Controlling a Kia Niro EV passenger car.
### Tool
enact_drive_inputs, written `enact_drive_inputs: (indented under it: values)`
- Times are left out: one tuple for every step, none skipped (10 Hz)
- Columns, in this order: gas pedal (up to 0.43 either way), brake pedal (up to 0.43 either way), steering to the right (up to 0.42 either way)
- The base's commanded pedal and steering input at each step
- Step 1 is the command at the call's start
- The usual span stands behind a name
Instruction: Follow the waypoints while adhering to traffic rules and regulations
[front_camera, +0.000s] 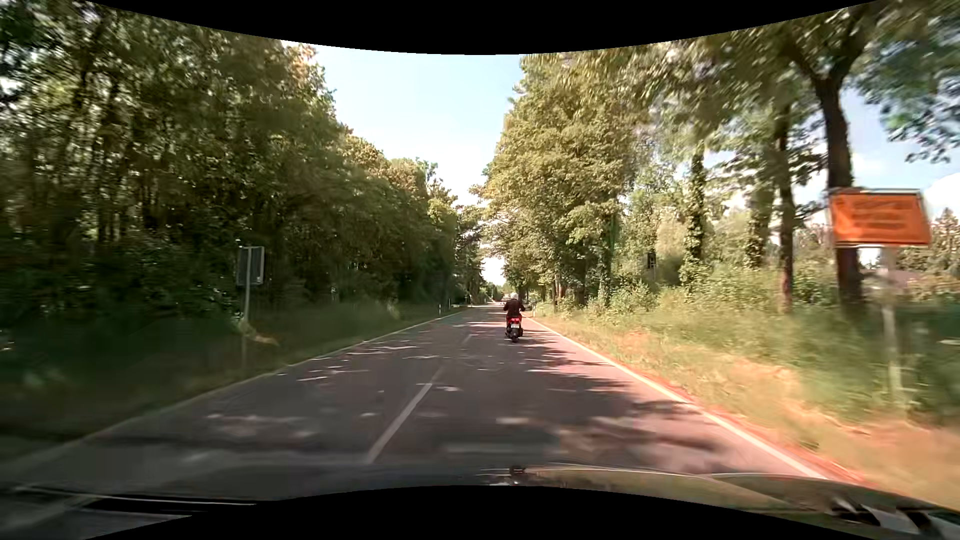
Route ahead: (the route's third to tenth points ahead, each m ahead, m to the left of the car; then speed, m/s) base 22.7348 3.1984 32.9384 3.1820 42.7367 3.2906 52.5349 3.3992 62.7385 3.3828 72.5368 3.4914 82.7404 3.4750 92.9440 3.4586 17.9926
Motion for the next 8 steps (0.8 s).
enact_drive_inputs:
  values:
    - [0.000,0.006,0.001]
    - [0.000,0.006,0.001]
    - [0.000,0.006,0.001]
    - [0.000,0.006,0.001]
    - [0.000,0.006,0.001]
    - [0.000,0.006,0.000]
    - [0.000,0.006,0.000]
    - [0.000,0.006,0.000]
